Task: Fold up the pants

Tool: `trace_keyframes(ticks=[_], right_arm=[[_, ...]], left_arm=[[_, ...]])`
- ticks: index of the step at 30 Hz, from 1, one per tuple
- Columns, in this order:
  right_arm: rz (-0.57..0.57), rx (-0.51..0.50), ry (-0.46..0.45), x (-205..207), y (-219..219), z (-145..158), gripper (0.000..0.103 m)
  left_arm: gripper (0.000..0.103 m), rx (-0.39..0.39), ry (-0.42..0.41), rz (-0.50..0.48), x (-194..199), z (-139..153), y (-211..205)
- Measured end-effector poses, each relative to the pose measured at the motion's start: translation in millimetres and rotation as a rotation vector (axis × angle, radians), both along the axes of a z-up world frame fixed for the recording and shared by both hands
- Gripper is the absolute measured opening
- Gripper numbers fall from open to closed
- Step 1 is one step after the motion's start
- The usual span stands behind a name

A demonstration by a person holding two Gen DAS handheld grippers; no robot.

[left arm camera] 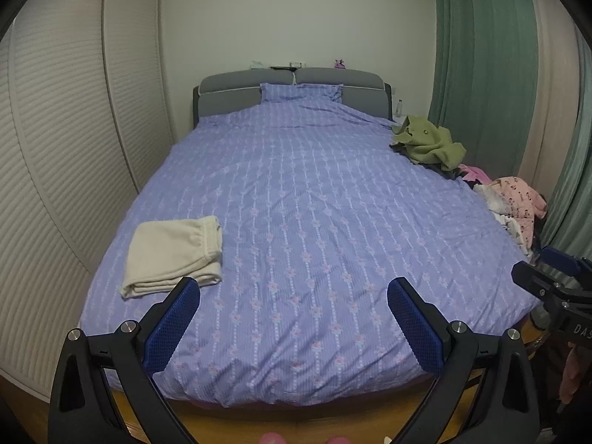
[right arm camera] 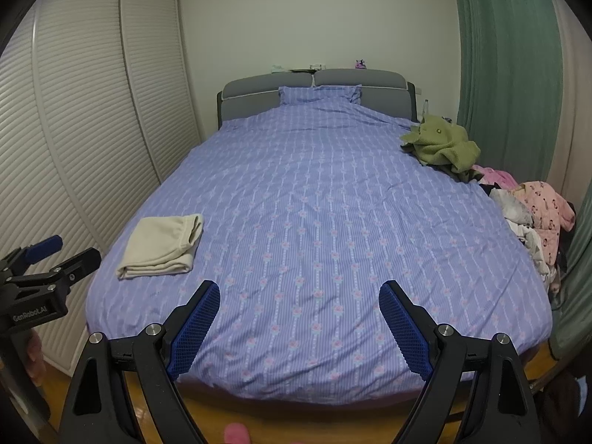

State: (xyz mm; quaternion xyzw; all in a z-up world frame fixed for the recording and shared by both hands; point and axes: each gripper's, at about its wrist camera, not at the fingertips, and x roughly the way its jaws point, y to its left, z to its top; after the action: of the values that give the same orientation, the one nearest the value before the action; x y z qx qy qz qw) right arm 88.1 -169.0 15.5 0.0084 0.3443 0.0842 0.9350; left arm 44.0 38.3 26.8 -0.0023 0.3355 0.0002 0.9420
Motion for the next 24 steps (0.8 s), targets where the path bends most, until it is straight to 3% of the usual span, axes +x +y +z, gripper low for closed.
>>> trace_keyframes(ticks=[24], right_arm=[[-0.032,0.000,0.006,0,3,-1,0.089]], left_arm=[[0.103,0.058,-0.020,-0.011,-1,2,-12]])
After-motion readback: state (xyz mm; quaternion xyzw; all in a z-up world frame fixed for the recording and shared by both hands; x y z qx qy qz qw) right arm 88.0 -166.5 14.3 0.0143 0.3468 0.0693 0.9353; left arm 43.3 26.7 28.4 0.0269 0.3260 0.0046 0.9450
